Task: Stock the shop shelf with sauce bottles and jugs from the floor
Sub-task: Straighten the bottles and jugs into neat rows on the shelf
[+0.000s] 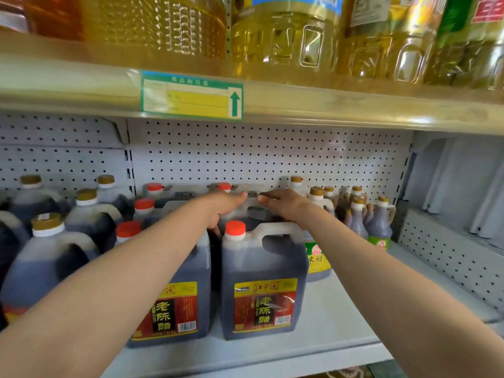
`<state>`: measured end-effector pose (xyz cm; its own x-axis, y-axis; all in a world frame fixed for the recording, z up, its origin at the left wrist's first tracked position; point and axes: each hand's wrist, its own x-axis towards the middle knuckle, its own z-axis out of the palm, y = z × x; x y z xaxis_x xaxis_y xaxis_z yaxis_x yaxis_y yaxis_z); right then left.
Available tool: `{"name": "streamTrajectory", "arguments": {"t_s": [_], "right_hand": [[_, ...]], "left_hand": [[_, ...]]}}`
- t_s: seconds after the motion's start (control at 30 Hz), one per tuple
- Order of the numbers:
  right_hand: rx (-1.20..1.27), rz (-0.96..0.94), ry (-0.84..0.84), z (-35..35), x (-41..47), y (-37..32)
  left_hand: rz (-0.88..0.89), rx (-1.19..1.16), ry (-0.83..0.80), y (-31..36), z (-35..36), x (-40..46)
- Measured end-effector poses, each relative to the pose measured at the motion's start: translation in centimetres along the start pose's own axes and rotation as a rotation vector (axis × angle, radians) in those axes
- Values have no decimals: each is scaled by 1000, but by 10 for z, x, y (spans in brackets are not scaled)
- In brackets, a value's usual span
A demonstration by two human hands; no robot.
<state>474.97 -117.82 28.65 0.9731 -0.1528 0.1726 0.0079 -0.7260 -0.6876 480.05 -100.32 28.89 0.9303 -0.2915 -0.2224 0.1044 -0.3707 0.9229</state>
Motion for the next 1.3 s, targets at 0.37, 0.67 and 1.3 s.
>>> {"name": "streamTrajectory", "arguments": {"t_s": [0.37, 0.67, 1.3], "right_hand": [[7, -53, -31, 0, 11, 5], [72, -45, -32, 0, 7, 5], [792, 107, 151, 86, -162, 100]], "left_hand": [[21, -31, 56, 8, 11, 5], [23, -84, 54, 4, 11, 10], [411, 47, 262, -150, 68, -116]]}}
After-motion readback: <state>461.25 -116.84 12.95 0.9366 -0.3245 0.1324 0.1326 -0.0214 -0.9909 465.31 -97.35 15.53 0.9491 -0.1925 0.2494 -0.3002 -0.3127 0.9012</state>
